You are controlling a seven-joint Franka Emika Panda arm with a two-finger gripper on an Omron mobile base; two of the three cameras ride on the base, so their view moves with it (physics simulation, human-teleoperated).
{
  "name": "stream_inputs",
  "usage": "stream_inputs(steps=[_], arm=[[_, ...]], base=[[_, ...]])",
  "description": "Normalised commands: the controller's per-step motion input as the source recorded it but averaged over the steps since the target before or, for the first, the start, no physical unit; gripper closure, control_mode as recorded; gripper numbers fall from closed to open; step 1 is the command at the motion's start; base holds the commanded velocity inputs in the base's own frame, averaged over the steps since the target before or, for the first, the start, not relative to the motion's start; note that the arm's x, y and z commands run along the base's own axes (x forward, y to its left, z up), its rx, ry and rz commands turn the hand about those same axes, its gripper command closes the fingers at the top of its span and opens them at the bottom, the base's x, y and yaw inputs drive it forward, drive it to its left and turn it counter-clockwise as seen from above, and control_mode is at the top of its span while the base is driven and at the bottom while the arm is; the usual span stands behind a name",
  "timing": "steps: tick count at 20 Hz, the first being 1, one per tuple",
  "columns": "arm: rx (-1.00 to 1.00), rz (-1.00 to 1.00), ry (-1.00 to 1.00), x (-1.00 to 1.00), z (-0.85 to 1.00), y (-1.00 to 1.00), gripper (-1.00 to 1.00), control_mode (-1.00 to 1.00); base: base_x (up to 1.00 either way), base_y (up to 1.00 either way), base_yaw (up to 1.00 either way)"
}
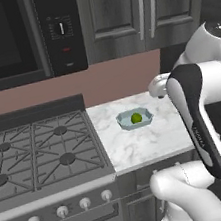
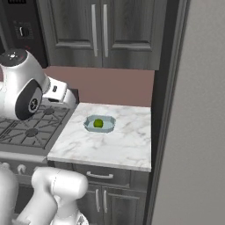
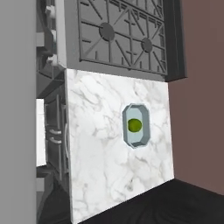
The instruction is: Take the lime and onion out of the freezer and place them in the tupperware container on the counter. Then put the tupperware containing the vegetables back in the freezer.
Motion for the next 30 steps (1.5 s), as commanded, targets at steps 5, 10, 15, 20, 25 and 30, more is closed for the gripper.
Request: stream_inputs(steps=[5, 10, 15, 20, 25, 30], arm=[[0.0, 0.0, 0.0, 0.0, 0.0, 0.0, -1.0, -1.0], [0.0, 0.0, 0.0, -0.07, -0.09, 0.0, -1.0, -1.0], [0.0, 0.0, 0.0, -0.25, -0.07, 0.0, -1.0, 1.0], [0.0, 0.0, 0.0, 0.0, 0.0, 0.0, -1.0, 1.0], [0.0, 0.0, 0.0, 0.0, 0.0, 0.0, -1.0, 1.0], [0.0, 0.0, 0.0, 0.0, 0.0, 0.0, -1.0, 1.0]], base=[[0.0, 0.0, 0.0], [0.0, 0.0, 0.0], [-0.16, -0.01, 0.0], [-1.0, -0.31, 0.0], [-1.0, -0.5, 0.0], [-0.03, -0.72, -0.03]])
